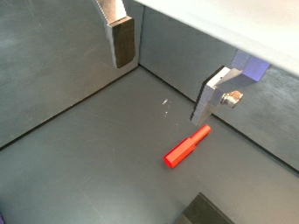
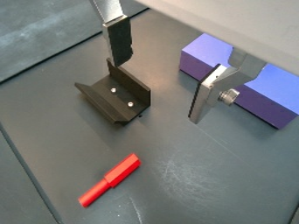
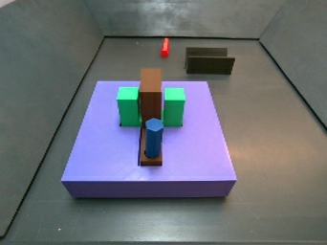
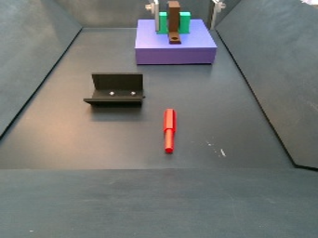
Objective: Pick up the red object. Move up. Place the red object on the fixture. Regrasp the red object. Move to above the board. Insert the red object.
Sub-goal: Pick up the red object.
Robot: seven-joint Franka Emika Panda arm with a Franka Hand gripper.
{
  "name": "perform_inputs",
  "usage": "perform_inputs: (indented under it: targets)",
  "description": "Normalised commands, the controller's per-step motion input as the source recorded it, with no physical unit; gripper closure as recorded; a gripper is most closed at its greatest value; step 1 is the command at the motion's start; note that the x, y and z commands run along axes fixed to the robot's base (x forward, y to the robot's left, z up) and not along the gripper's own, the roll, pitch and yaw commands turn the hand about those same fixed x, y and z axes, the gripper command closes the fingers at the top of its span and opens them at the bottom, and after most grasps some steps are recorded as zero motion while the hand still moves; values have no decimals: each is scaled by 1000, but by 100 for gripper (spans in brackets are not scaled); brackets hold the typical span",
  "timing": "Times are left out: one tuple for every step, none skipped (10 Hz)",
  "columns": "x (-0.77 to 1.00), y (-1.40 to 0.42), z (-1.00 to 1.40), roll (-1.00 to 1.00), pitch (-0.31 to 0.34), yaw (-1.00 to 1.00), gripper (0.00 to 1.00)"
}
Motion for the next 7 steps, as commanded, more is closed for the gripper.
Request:
perform_inputs:
  targets:
    - [240, 69, -386, 100, 0, -194, 0]
    - [120, 391, -900, 0, -93, -180, 0]
    - [194, 451, -854, -59, -99, -114, 0]
    - [263, 394, -729, -143, -117, -26, 0]
    - [191, 306, -629, -250, -123, 0, 0]
    - [54, 131, -409, -351, -186, -60, 0]
    - [71, 20, -266, -406, -239, -106, 0]
